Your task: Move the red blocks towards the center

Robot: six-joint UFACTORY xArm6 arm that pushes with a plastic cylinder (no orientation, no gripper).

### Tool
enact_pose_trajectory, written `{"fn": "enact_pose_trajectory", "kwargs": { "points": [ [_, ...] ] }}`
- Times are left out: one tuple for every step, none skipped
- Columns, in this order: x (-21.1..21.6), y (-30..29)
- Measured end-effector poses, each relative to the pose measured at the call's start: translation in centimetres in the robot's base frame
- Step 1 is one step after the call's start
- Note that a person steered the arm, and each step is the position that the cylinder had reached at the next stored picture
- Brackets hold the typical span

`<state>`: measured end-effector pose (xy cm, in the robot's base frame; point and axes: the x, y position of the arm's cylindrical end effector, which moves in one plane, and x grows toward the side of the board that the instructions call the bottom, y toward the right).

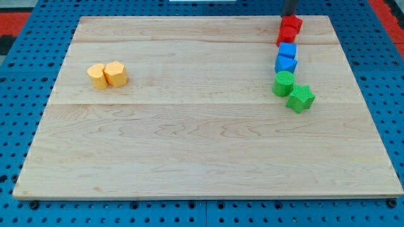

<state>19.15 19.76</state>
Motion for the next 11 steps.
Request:
{"fn": "enact_pose_trajectory", "kwargs": {
  "points": [
    [0.0,2.0],
    [0.0,4.0],
    [0.0,4.1],
    [1.1,2.2],
    [3.7,1.5],
    [6.2,1.1],
    [7.8,-0.7],
    [7.8,-4.2],
    [7.8,-7.1],
    [7.9,-10.1],
    [8.6,-14.1]
  ]
}}
